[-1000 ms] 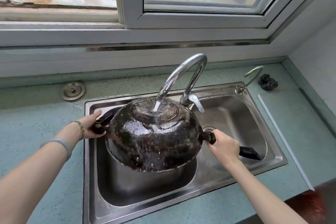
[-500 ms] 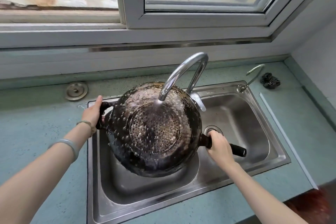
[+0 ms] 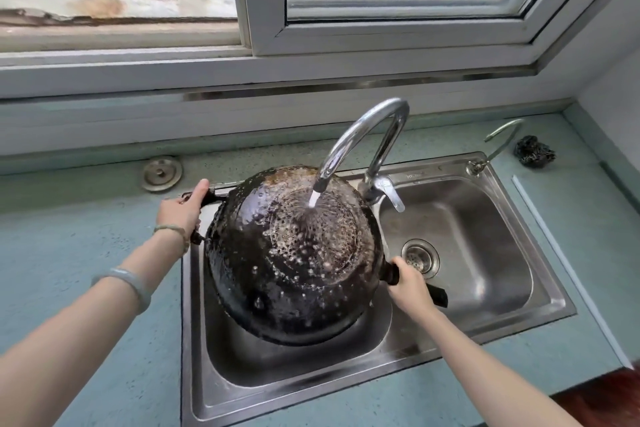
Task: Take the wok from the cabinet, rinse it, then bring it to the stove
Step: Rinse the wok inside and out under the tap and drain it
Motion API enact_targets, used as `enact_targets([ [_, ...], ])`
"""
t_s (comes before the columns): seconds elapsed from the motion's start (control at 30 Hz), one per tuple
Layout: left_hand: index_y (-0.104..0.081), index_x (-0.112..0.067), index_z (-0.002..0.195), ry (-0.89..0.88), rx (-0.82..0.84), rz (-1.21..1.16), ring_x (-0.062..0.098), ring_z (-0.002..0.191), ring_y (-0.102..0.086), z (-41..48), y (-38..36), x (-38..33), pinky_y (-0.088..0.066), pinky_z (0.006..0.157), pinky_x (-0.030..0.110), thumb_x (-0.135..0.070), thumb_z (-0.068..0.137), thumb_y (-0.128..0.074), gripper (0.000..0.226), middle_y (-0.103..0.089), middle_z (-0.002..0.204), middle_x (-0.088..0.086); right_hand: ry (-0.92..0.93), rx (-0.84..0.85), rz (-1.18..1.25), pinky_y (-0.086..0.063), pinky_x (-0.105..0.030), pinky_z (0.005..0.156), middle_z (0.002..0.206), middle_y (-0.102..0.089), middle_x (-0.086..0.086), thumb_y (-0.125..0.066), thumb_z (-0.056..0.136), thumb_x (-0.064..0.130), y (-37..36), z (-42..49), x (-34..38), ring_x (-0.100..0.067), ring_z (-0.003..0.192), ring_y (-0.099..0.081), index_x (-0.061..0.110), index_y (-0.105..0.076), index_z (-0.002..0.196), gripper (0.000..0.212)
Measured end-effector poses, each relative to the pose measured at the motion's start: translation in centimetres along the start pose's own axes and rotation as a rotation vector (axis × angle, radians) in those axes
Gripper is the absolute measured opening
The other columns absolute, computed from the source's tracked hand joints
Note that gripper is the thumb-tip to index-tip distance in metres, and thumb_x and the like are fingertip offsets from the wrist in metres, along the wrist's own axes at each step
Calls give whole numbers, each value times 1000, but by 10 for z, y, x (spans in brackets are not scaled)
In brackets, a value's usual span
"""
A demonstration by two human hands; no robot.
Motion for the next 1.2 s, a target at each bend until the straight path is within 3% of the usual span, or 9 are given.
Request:
enact_targets([
  [0.2,-54,-10,64,67,-5,-56,21,50,-47,-3,-6,21,-39,53,28,-67,72,-62,59,-54,58,8,14,-4,-17,-43,-38,63,70,-61,-3,-67,73,11,13,2,3,-25,71,-58,17,-48,74,20],
  [0.33,-55,-12,66,141,76,-106,23,61,-52,-3,-11,36,-43,65,30,-67,73,-61,56,-56,65,10,59,-112,-127,-40,-41,62,66,-58,-3,-60,71,8,36,6,14,-32,71,-54,18,-46,71,17],
  [0.53,-61,-10,96,270,345,-300,12,47,-51,-10,-32,59,-48,44,21,-64,73,-65,59,-54,65,2,175,-278,-343,-28,-32,59,67,-60,0,-63,62,-4,76,12,29,-31,68,-54,17,-55,74,25],
  [0.63,-62,-14,93,254,360,-347,13,57,-54,-12,-37,55,-50,52,24,-62,77,-62,50,-58,71,1,175,-332,-378,-23,-31,60,65,-56,3,-64,58,-5,85,12,29,-27,65,-50,17,-53,72,29],
  [0.7,-61,-17,88,228,356,-355,11,50,-54,-13,-38,49,-48,49,22,-61,79,-61,45,-60,64,-2,175,-342,-380,-22,-31,59,63,-55,2,-65,58,-5,83,11,26,-26,64,-49,16,-53,71,28],
  [0.77,-60,-16,83,175,339,-341,10,42,-53,-12,-34,40,-45,44,20,-61,77,-63,45,-59,54,-3,164,-323,-366,-24,-31,59,64,-55,0,-65,61,-5,76,9,22,-28,65,-49,15,-53,71,26],
  [0.87,-62,-12,87,130,313,-213,20,52,-56,-13,-25,32,-50,54,27,-69,68,-65,60,-61,67,6,112,-248,-283,-29,-34,59,67,-59,-2,-61,63,-3,56,7,10,-31,71,-53,16,-52,73,23],
  [1.1,-56,-3,92,80,299,6,15,44,-51,-17,-18,25,-35,32,13,-49,94,-44,48,-51,66,8,5,-71,-116,-46,-43,64,73,-64,-11,-59,66,-1,22,-8,-6,-35,76,-60,10,-54,78,17],
  [1.2,-57,-2,82,76,238,96,18,46,-53,-20,-17,28,-39,42,23,-47,96,-40,50,-51,64,8,-34,10,-88,-48,-41,68,79,-66,-10,-60,70,3,19,-12,-10,-32,81,-62,13,-55,83,17],
])
Point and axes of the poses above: each hand's wrist, its own z-axis towards the middle knuckle, its own y-axis out of the back of the hand, x = y × z, the point moved 7 cm from there along z, towards the middle knuckle
